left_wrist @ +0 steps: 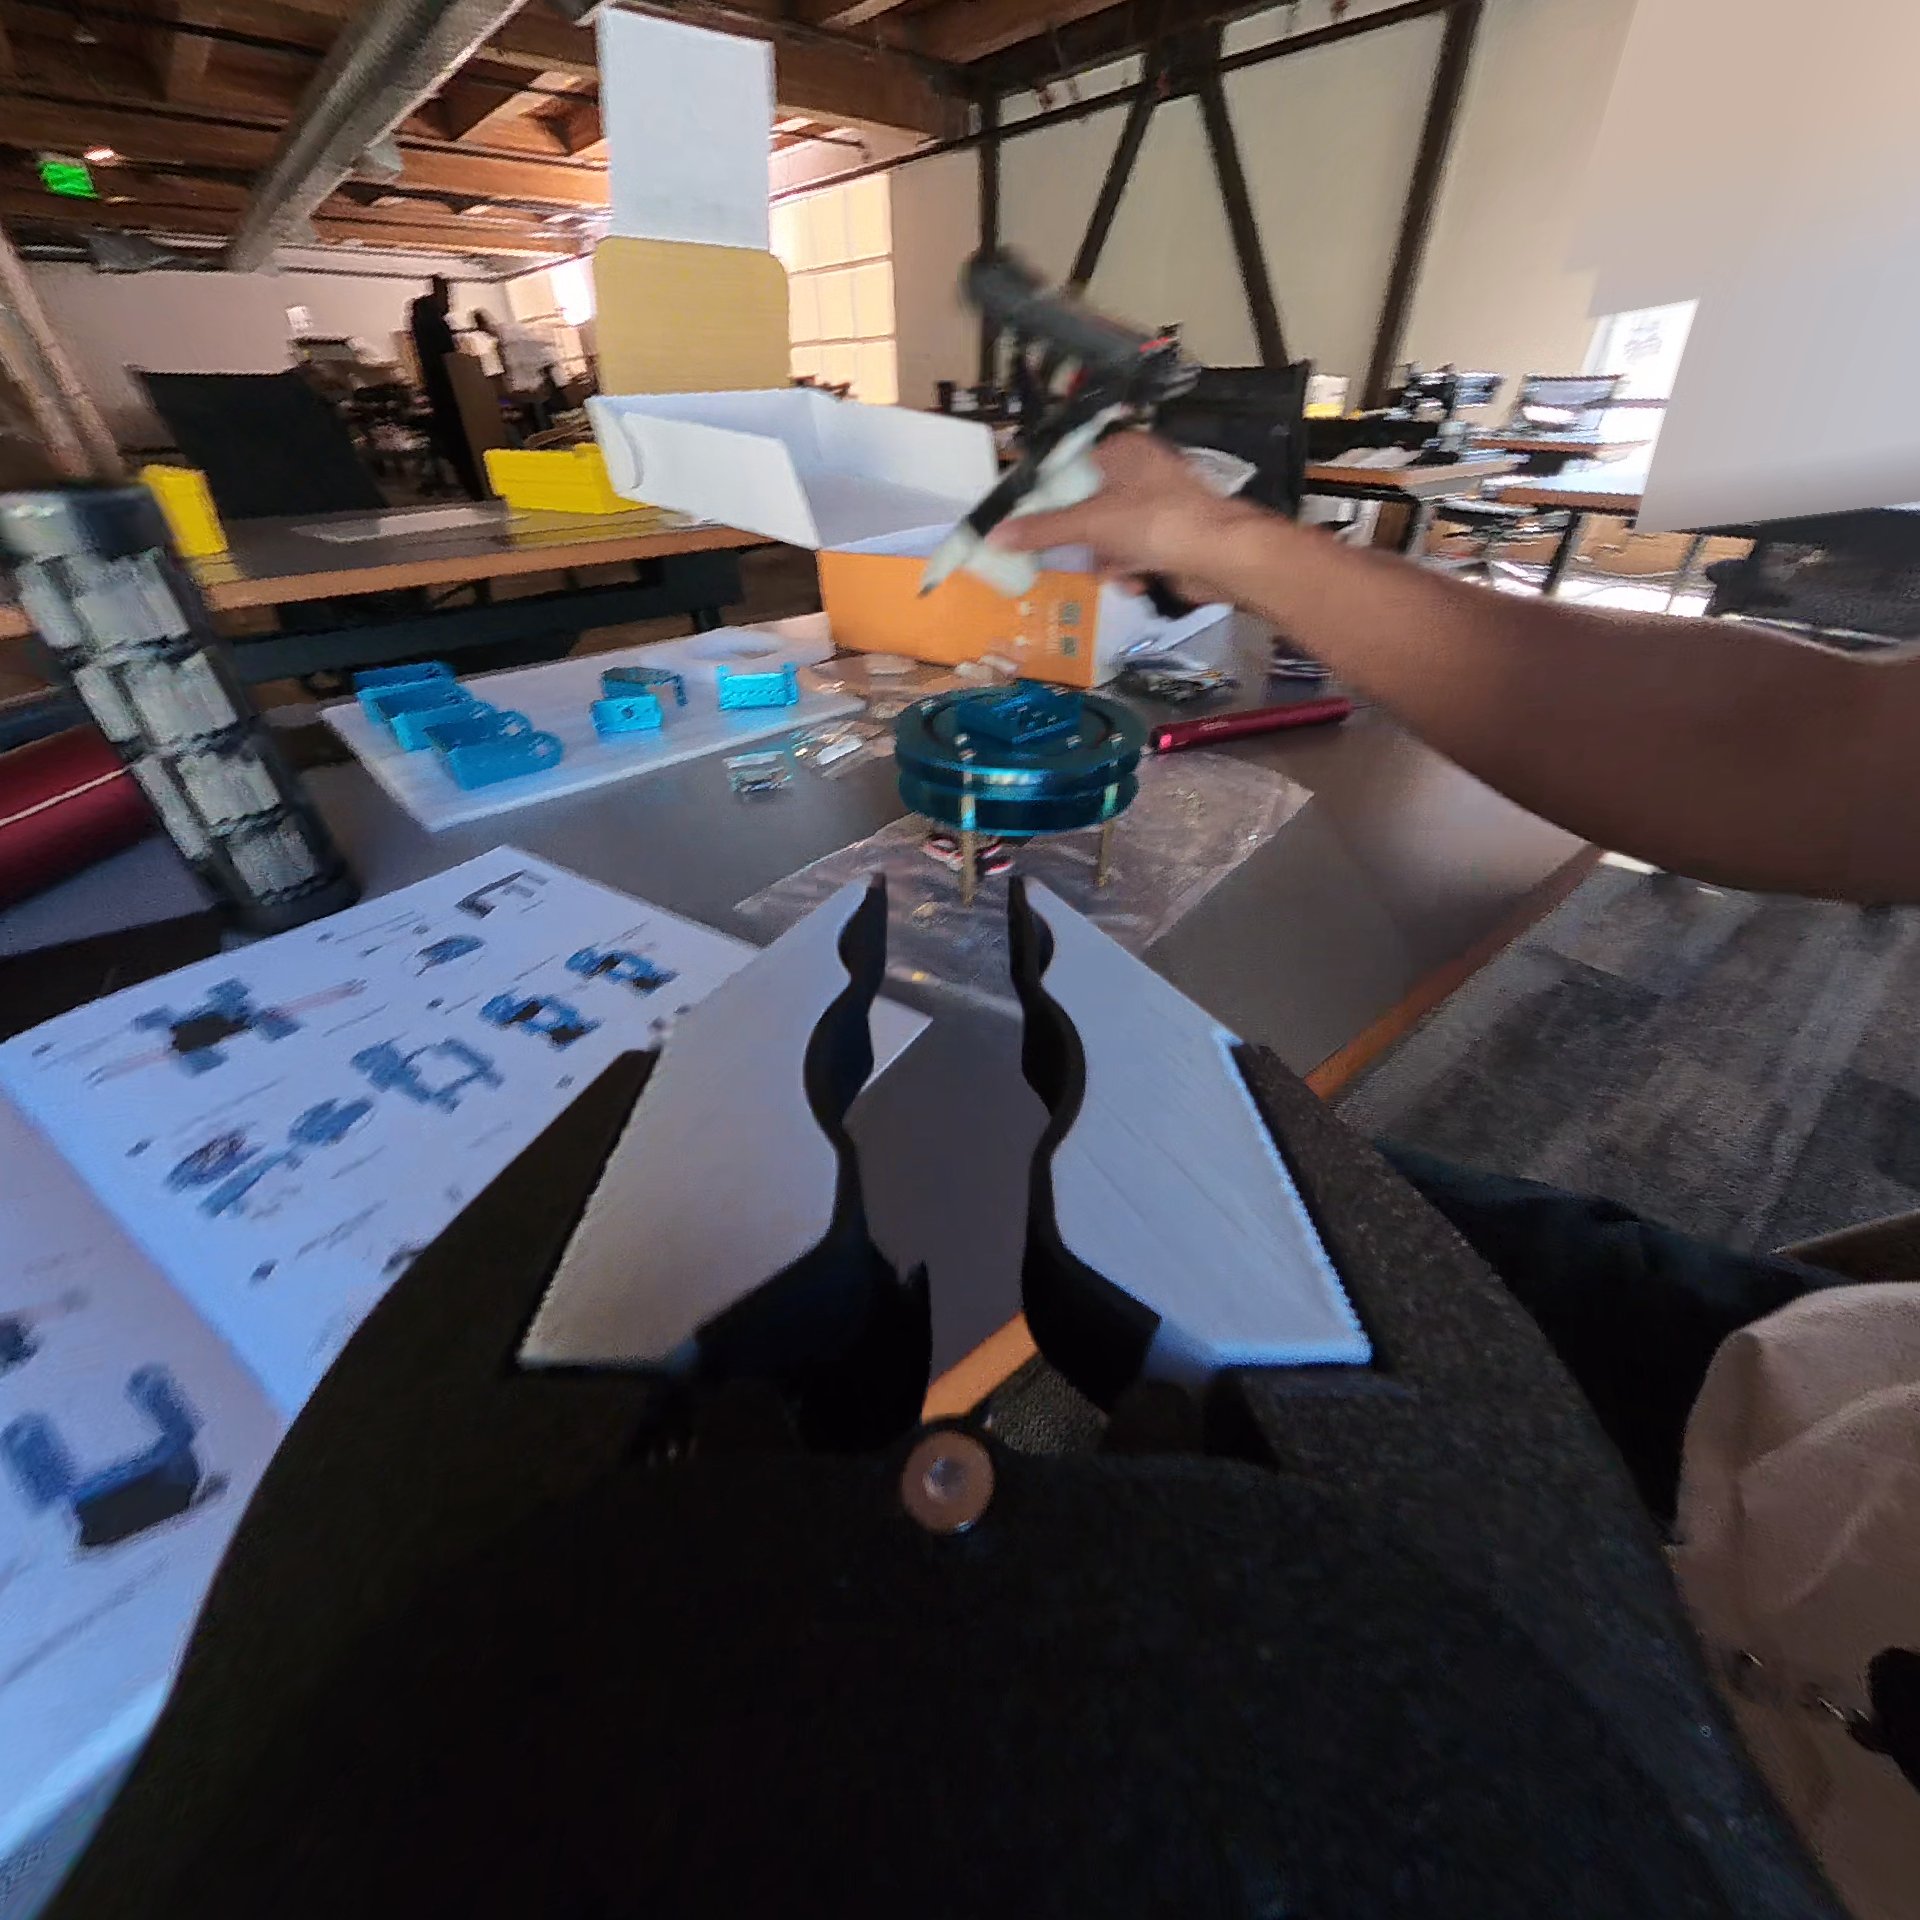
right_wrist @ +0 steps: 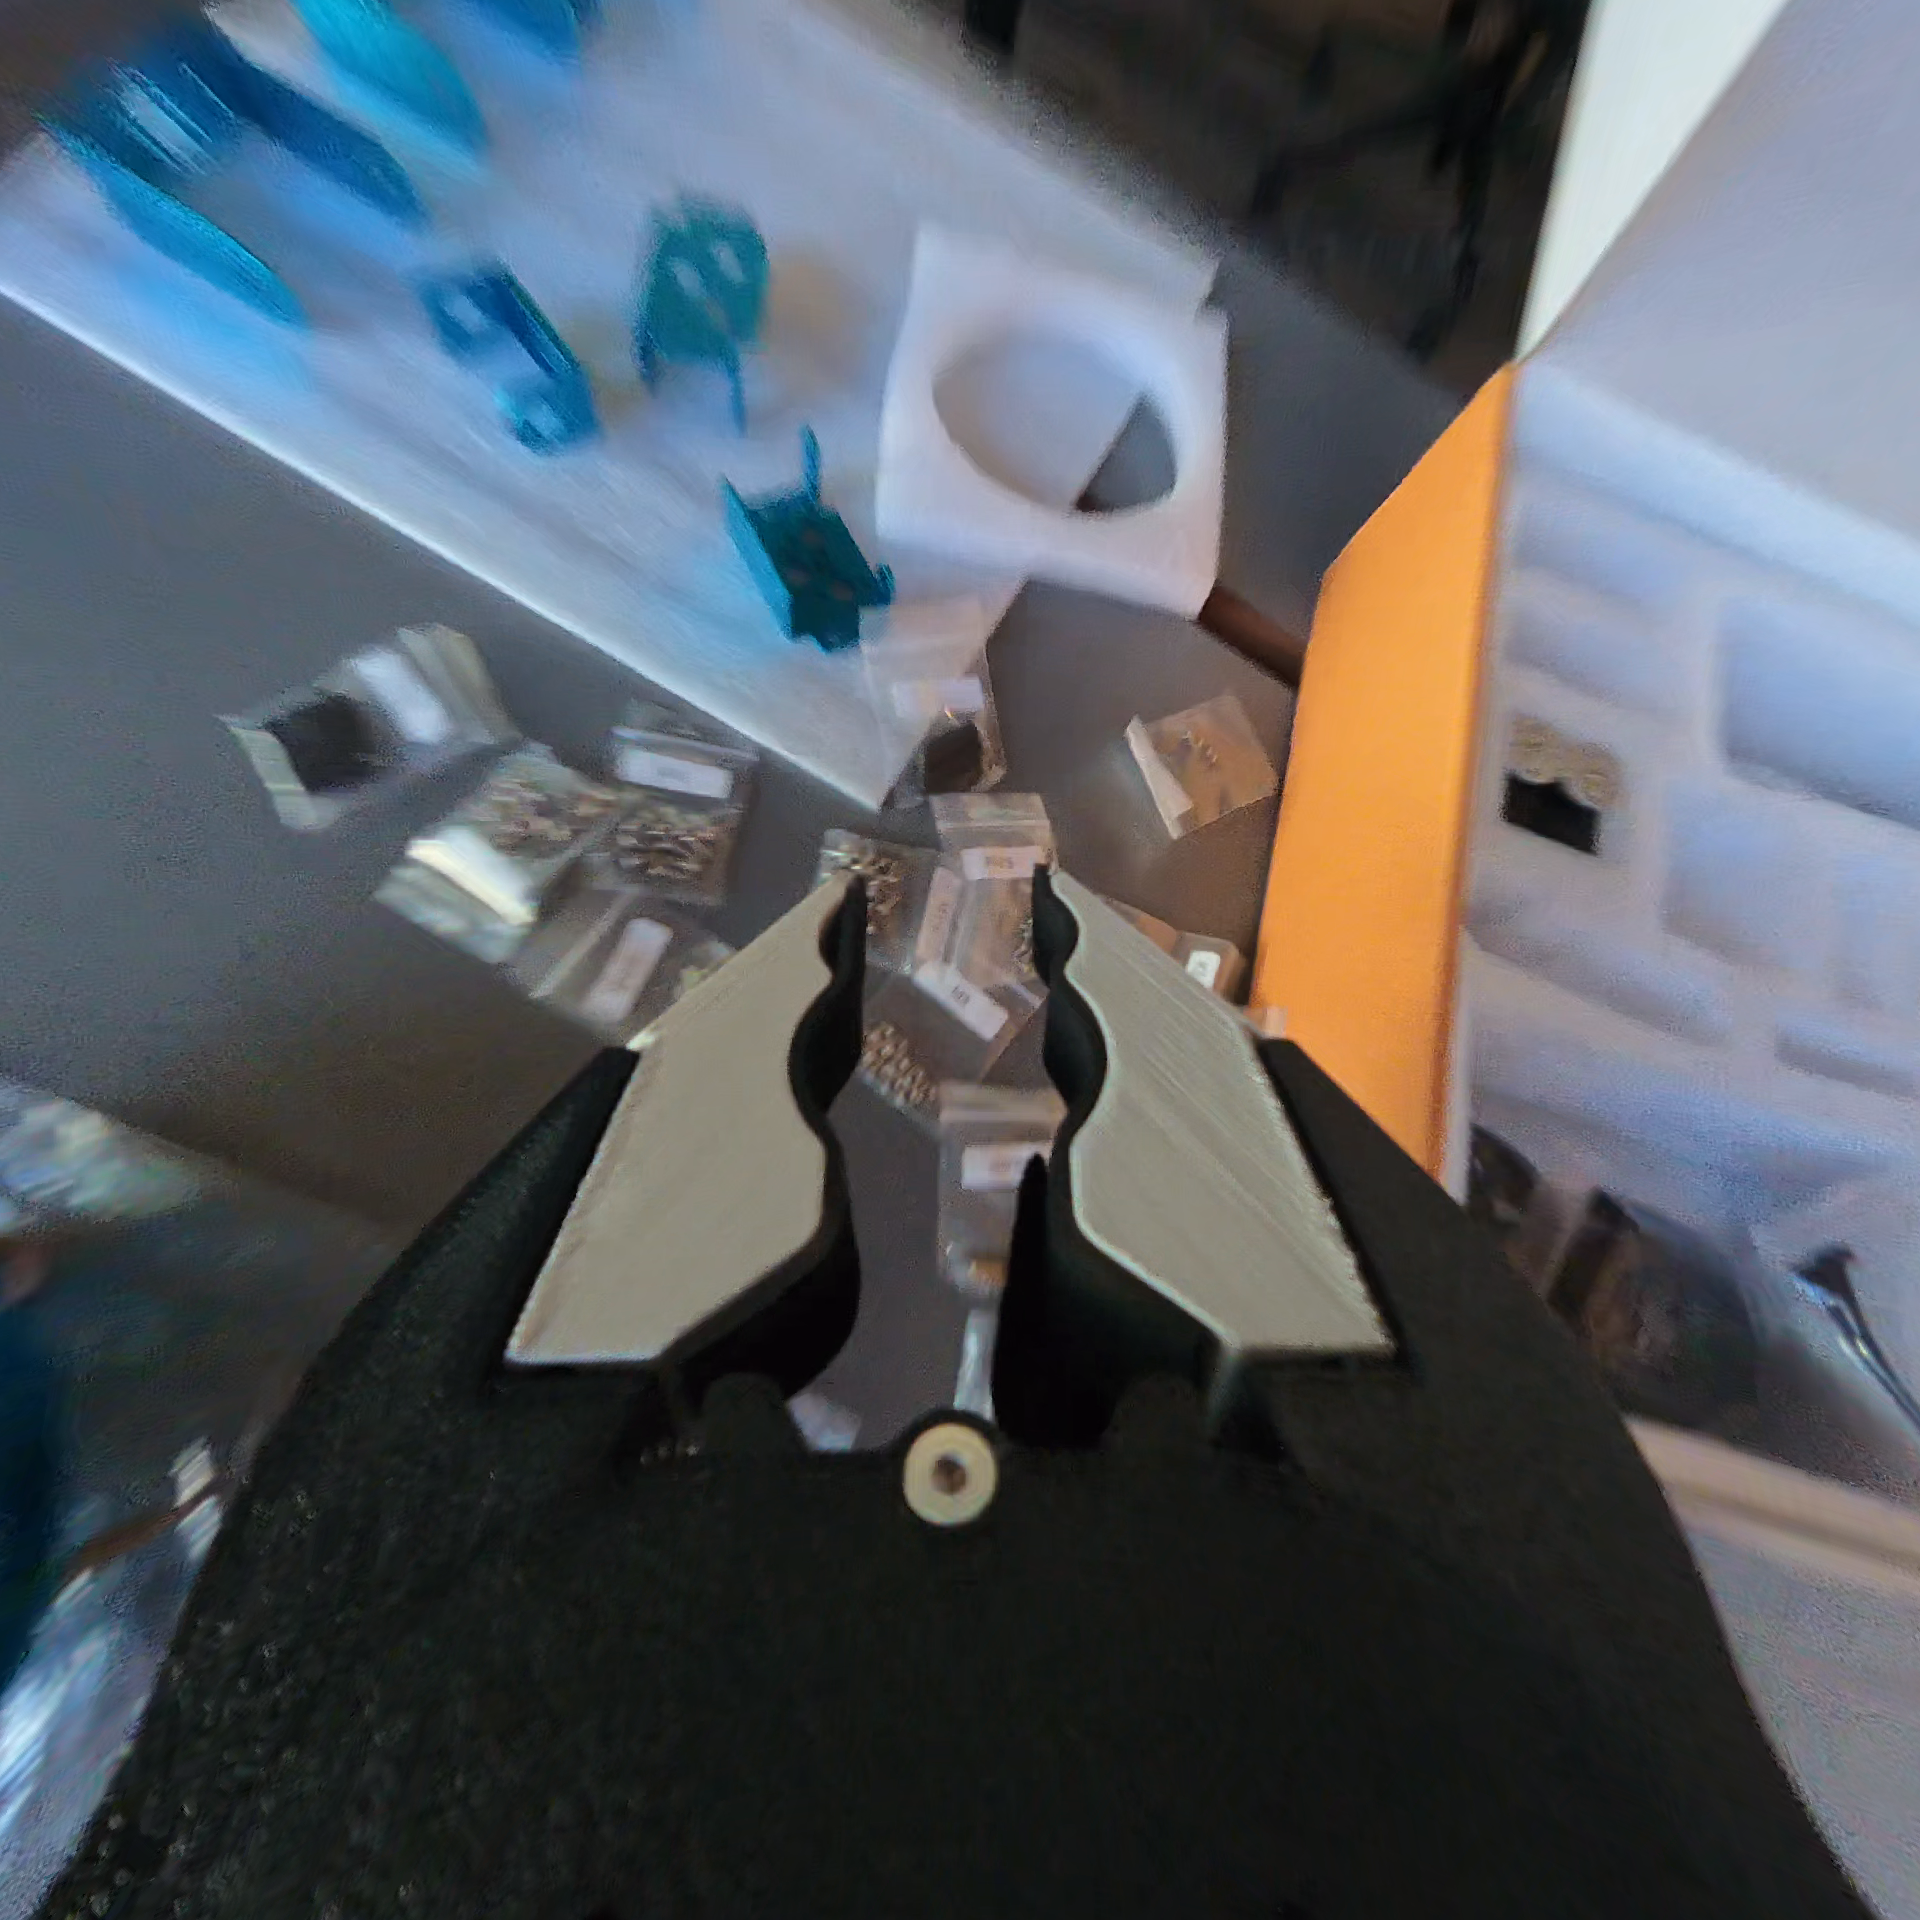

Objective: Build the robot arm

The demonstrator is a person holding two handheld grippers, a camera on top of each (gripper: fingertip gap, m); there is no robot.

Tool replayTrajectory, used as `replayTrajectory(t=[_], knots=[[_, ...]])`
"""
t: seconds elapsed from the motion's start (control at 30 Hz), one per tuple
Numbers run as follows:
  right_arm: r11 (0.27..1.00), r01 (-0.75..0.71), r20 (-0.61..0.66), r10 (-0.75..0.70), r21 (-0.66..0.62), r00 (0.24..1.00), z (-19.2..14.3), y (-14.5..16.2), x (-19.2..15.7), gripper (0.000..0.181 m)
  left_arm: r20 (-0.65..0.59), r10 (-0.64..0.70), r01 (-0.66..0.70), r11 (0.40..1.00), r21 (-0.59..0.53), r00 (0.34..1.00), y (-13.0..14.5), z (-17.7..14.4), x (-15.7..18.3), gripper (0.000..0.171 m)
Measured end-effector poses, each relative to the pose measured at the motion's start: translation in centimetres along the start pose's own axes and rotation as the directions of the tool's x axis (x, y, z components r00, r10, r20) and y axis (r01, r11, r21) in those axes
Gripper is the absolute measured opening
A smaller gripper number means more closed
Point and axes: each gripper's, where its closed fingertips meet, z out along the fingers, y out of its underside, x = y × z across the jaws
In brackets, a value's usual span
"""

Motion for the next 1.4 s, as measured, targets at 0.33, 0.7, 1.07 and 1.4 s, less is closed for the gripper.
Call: replayTrajectory(t=[0.33, 0.7, 1.07, 1.4], knots=[[0.936, -0.175, 0.361, 0.057, 0.305, 0.931, -18.6, 12.1, -12.1, 0.029, 0.318, -0.144, 0.197, 0.970, -0.142, 0.937, 2.9, -7.7, -4.8, 0.024], [0.910, -0.157, 0.261, 0.056, 0.383, 0.964, -17.3, 15.4, -10.5, 0.027, 0.398, -0.153, 0.249, 0.947, -0.202, 0.904, 6.0, -9.8, -5.2, 0.026], [0.815, -0.291, 0.279, 0.166, 0.501, 0.946, -17.0, 13.7, -7.1, 0.031, 0.565, -0.108, 0.365, 0.857, -0.365, 0.818, 8.0, -9.8, -18.5, 0.025], [0.864, -0.104, 0.039, 0.097, 0.493, 0.995, -15.8, 13.5, -6.5, 0.024, 0.574, -0.009, 0.327, 0.829, -0.454, 0.819, 7.1, -6.8, -25.6, 0.025]])
